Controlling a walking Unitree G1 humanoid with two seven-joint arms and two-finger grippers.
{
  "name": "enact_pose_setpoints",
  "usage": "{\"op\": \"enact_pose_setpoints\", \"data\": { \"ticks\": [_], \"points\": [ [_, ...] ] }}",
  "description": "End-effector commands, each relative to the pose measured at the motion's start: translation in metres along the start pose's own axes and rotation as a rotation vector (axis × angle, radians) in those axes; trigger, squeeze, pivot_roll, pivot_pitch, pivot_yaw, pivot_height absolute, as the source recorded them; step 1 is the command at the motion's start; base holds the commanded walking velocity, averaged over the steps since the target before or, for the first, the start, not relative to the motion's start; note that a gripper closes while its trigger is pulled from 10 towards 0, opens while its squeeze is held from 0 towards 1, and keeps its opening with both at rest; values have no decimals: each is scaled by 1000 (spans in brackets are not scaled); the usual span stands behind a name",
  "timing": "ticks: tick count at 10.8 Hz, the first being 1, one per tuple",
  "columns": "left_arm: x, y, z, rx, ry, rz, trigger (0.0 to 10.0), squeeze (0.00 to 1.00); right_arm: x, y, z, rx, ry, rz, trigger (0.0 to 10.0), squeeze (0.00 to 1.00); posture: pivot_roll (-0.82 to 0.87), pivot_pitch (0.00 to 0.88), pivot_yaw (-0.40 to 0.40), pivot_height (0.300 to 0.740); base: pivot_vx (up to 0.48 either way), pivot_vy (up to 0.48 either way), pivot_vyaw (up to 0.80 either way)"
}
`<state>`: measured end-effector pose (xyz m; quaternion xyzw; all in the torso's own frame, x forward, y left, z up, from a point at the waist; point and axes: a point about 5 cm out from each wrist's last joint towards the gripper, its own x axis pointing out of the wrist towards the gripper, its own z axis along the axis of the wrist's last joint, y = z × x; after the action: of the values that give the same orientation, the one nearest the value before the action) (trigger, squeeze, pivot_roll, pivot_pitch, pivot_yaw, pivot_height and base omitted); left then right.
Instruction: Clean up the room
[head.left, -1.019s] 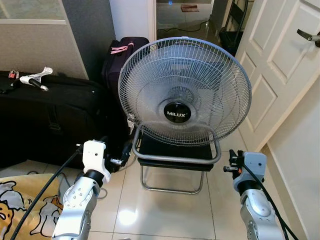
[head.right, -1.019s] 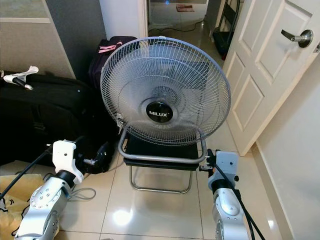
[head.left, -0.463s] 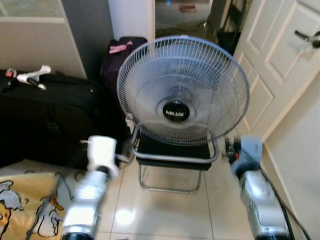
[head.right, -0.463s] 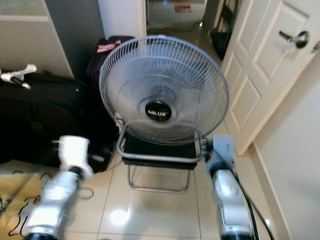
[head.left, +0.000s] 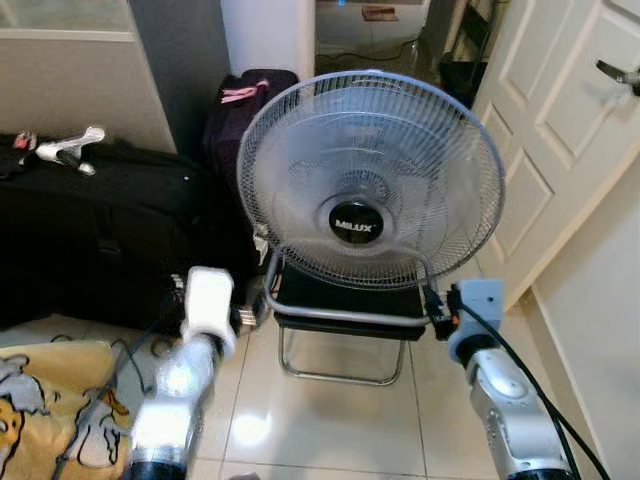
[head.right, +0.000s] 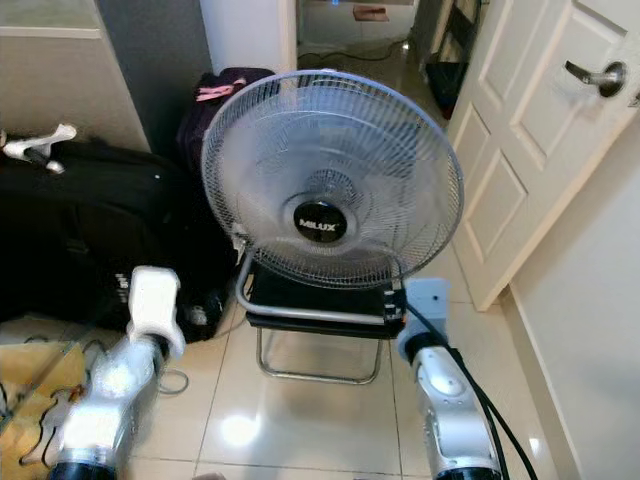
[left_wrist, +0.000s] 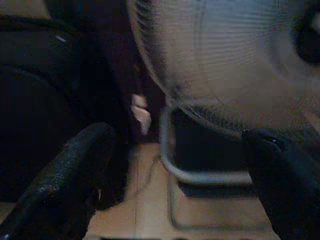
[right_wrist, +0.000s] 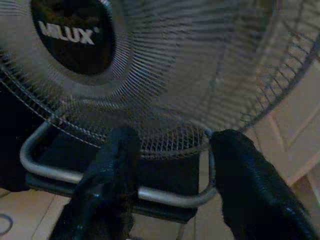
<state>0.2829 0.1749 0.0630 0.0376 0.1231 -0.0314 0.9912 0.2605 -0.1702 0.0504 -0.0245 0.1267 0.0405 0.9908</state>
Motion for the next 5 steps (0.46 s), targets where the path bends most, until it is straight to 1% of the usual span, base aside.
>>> {"op": "enact_pose_setpoints", "data": {
  "ticks": [1, 2, 3, 4, 5],
  "points": [
    [1, 9, 2, -5, -5, 40, 10000, 0, 3, 0, 7, -16, -25, 5, 10000, 1000, 19, 0, -17, 740, 0, 0, 800],
    [12, 16, 6, 16, 4, 50, 10000, 0, 5, -1, 9, -43, -38, -2, 10000, 1000, 34, 0, -30, 740, 0, 0, 800],
    [17, 19, 8, 30, -3, 44, 10000, 0, 6, -1, 9, -47, -40, 1, 10000, 1000, 38, 0, -36, 740, 0, 0, 800],
    [30, 29, 17, 60, -18, 62, 10000, 0, 10, 1, 10, -19, -39, 18, 10000, 1000, 45, 0, -36, 740, 0, 0, 800],
    [39, 39, 36, 98, -61, 40, 10000, 0, 11, 1, 11, -8, -43, 2, 10000, 1000, 47, 0, -37, 740, 0, 0, 800]
  ]
}}
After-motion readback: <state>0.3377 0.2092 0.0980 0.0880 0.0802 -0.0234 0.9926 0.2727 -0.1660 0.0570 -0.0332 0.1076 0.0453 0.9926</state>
